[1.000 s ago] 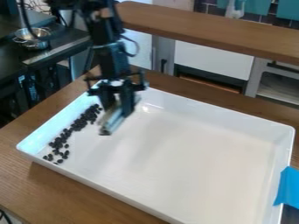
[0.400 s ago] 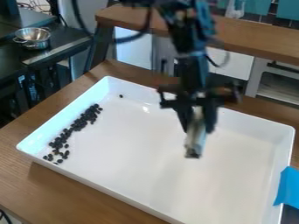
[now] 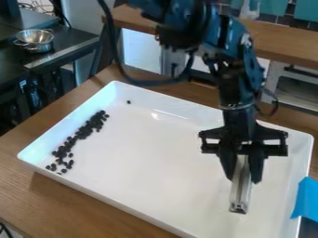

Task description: Sweep into pile

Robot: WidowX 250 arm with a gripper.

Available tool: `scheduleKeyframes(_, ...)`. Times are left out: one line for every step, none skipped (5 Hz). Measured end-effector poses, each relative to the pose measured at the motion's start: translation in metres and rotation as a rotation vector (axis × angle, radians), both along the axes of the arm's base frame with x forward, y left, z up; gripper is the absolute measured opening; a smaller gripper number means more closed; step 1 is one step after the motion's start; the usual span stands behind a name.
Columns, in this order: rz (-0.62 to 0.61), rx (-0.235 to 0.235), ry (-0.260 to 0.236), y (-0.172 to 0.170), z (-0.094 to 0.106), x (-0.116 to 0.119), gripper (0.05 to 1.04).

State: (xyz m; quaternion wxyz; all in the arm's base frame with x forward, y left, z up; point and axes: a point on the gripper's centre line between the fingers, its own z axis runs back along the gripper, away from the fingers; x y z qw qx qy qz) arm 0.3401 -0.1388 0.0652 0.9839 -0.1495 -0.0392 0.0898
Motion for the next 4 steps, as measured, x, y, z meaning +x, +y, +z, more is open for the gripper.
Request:
scheduleKeyframes(0.017, 0.021, 0.002, 0.0, -0.016, 0.004, 0.381)
scheduleKeyframes(0.021, 0.032, 0.005, -0.002, -0.021, 0.012, 0.44)
scheduleKeyframes(-0.02, 0.05, 0.043, -0.003, -0.027, 0.015, 0.757)
scheduleKeyframes(-0.077, 0.058, 0.029, -0.002, -0.027, 0.015, 0.985)
